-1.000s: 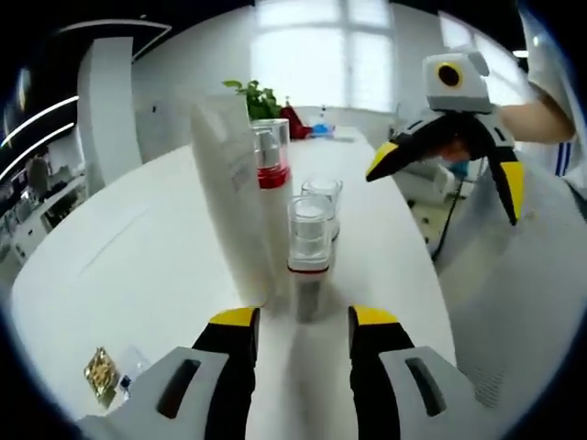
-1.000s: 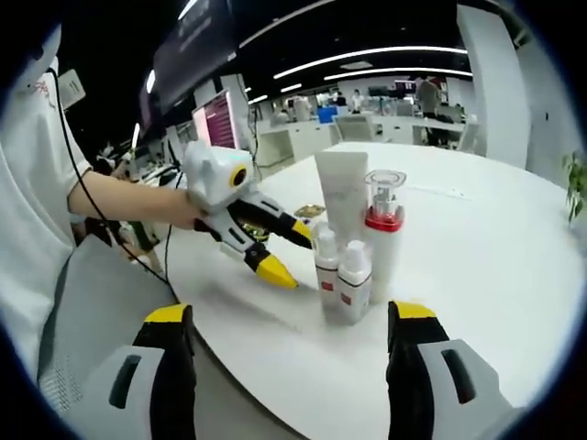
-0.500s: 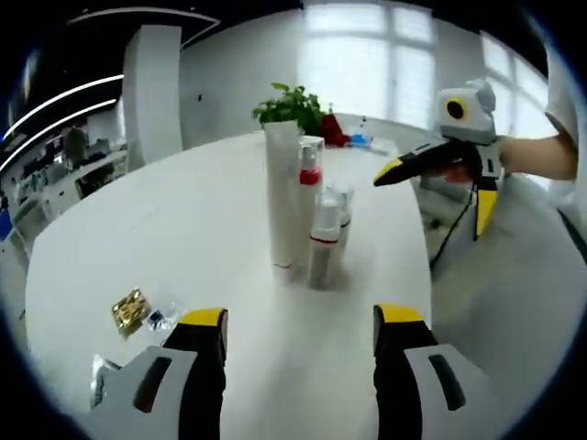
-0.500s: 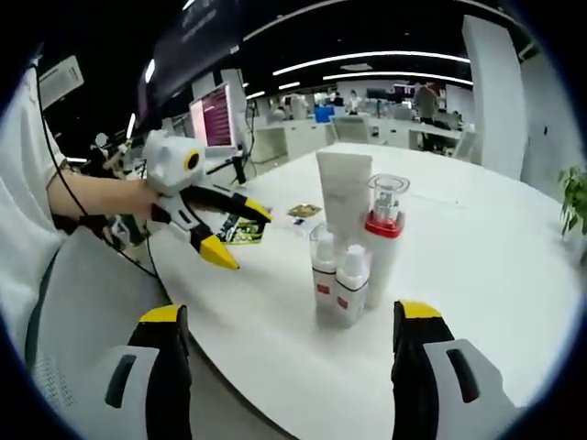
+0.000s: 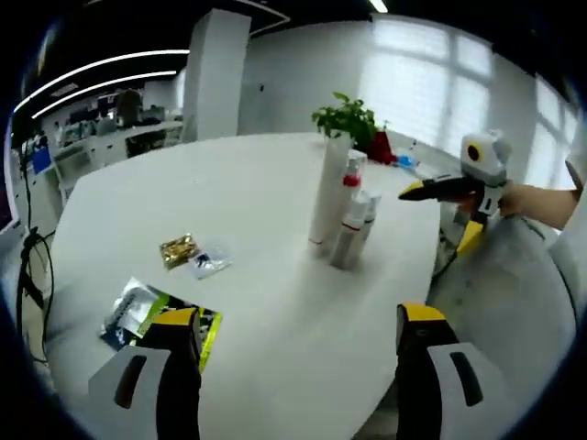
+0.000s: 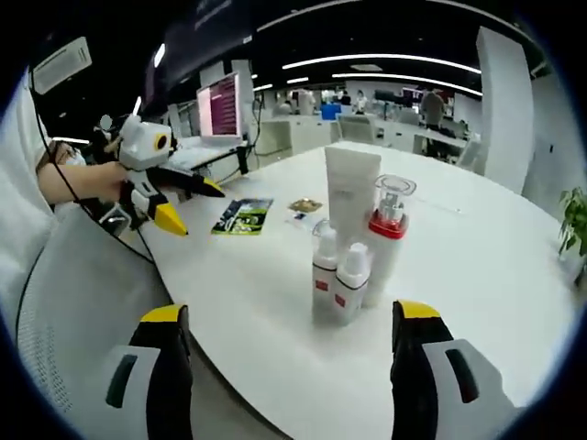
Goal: Arrange the skincare products in the storage area until every visible bottle or jar stands upright without overlapping.
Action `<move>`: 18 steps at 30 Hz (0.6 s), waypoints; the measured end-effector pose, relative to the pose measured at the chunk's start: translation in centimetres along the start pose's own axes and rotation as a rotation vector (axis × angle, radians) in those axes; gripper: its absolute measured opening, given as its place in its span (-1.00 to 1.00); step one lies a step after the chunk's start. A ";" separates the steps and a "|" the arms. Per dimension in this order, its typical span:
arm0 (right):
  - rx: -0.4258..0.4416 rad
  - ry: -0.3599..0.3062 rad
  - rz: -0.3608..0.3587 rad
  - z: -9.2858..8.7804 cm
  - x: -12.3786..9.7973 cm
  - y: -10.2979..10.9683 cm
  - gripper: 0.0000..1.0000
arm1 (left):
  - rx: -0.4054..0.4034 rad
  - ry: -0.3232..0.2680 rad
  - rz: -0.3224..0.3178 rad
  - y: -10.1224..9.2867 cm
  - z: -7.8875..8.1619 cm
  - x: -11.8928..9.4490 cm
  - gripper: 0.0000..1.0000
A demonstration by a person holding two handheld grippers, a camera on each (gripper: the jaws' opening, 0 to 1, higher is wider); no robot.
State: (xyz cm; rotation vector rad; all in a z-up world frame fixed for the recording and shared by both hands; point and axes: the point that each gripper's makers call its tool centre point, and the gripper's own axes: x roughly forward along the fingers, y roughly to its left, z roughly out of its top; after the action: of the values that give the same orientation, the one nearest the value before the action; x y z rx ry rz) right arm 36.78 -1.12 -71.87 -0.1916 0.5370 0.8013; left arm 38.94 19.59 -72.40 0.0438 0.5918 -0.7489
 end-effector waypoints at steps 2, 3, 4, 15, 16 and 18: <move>-0.002 -0.011 -0.020 0.1 -0.1 -0.5 0.80 | -0.018 -0.006 0.010 0.2 -0.2 -0.7 0.68; 0.000 -0.014 -0.028 0.1 -0.2 -0.7 0.79 | -0.027 -0.013 0.019 0.4 -0.3 -1.2 0.70; 0.005 -0.014 -0.036 0.1 -0.3 -0.9 0.78 | -0.037 -0.017 0.026 0.5 -0.4 -1.5 0.73; 0.006 -0.015 -0.075 0.1 -0.6 -1.7 0.79 | -0.137 -0.035 0.107 0.8 -2.6 -4.7 0.98; 0.008 -0.015 -0.075 0.1 -0.6 -1.6 0.79 | -0.139 -0.029 0.107 0.6 -2.7 -4.8 0.98; 0.006 -0.014 -0.078 0.1 -0.6 -1.6 0.79 | -0.151 -0.013 0.107 0.4 -3.2 -5.2 0.98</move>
State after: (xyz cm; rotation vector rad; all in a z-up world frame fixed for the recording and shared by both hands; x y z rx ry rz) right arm 37.65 -2.54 -71.53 -0.1997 0.5160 0.7243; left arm 34.66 23.91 -72.43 -0.0685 0.6278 -0.5985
